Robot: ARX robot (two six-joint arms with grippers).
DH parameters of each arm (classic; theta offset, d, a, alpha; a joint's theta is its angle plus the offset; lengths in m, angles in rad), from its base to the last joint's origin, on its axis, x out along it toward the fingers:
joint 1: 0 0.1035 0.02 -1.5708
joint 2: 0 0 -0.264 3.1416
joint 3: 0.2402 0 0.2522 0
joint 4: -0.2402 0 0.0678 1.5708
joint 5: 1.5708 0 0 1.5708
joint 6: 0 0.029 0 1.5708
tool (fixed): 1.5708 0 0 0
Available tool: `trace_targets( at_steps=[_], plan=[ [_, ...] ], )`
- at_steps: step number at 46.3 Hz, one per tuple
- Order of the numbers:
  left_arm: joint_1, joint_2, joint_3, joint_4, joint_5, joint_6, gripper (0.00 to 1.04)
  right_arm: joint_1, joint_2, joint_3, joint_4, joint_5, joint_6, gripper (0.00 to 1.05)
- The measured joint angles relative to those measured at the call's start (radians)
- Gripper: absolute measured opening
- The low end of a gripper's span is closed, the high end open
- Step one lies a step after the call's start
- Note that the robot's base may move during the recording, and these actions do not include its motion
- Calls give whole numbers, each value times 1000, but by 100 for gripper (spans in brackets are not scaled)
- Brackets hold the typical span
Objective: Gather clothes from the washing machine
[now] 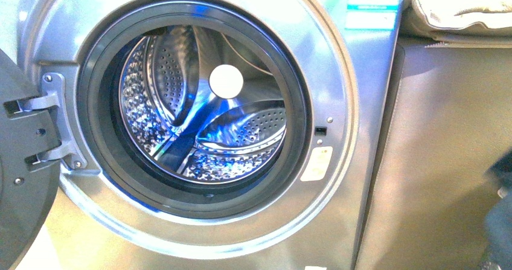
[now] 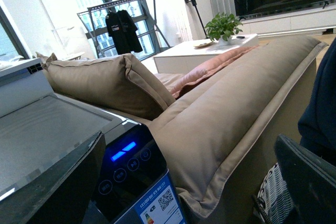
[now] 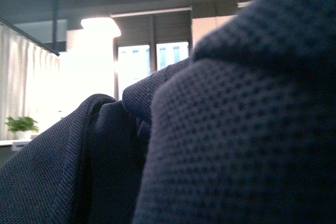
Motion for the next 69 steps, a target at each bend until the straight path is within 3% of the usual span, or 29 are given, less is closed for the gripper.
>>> trace_targets(
  at_steps=[7,17,25,41,50,57,65,69],
  plan=[
    [0,0,0,0,0,0,98,-91,-26,-115,-29,-71,-42,5],
    [0,0,1,0,0,0,98,-53,6,-377,-261,-177,-268,8],
    [0,0,2,0,0,0,98,-19,237,-549,-475,-138,-438,44],
    [0,0,2,0,0,0,98,0,345,-643,-567,-150,-533,99],
    [0,0,2,0,0,0,98,43,80,-694,-452,-185,-455,97],
    [0,0,3,0,0,0,98,135,-202,-764,-319,-128,-415,97],
    [0,0,3,0,0,0,98,366,-543,-932,-306,19,-318,97],
    [0,0,3,0,0,0,98,539,-687,-961,-518,293,-416,86]
  ],
)
